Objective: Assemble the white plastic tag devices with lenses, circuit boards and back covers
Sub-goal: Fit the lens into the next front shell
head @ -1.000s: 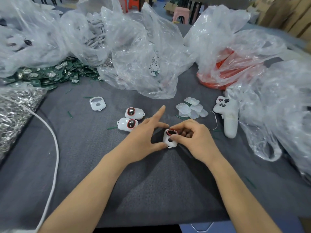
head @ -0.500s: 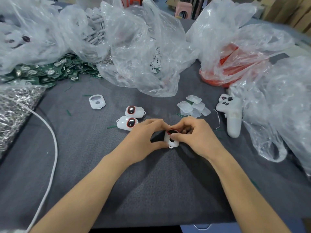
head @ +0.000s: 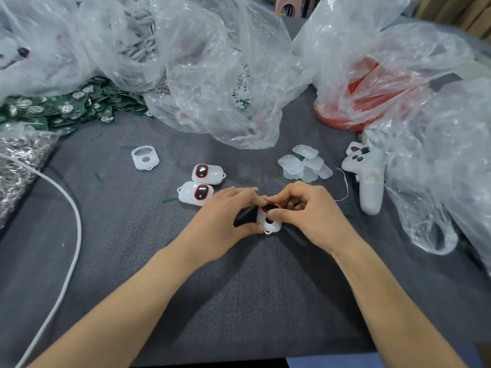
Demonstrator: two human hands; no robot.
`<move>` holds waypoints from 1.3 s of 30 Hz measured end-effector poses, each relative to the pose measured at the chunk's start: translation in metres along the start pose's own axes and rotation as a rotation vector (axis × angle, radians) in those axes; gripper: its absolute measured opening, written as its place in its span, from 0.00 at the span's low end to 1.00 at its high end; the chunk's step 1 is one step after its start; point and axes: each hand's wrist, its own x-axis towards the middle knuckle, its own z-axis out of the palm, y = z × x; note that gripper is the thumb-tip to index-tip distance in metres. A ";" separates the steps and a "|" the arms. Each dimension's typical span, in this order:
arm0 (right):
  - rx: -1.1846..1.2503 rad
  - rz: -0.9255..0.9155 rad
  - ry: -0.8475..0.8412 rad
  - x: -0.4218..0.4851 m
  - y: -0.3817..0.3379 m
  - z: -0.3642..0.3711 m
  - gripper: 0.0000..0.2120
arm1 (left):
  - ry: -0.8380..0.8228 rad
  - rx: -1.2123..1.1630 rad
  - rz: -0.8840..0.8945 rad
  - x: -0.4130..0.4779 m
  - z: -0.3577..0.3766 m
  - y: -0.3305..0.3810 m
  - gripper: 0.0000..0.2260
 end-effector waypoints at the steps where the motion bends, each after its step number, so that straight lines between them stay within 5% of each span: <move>1: -0.003 0.000 -0.001 0.000 0.000 0.000 0.09 | -0.001 0.001 0.001 0.000 0.000 0.000 0.17; 24: -0.076 -0.033 -0.029 0.002 0.003 -0.004 0.10 | 0.118 0.077 0.170 -0.005 0.006 0.005 0.13; 30: 0.327 -0.041 -0.081 0.011 -0.007 -0.002 0.13 | 0.341 0.095 0.262 -0.003 0.003 0.006 0.12; 36: 0.527 -0.110 0.095 0.039 -0.020 -0.007 0.10 | 0.482 -0.654 -0.118 0.033 0.006 0.027 0.14; 39: 0.499 -0.120 0.120 0.040 -0.014 -0.002 0.11 | 0.501 -0.792 -0.276 0.044 0.012 0.026 0.12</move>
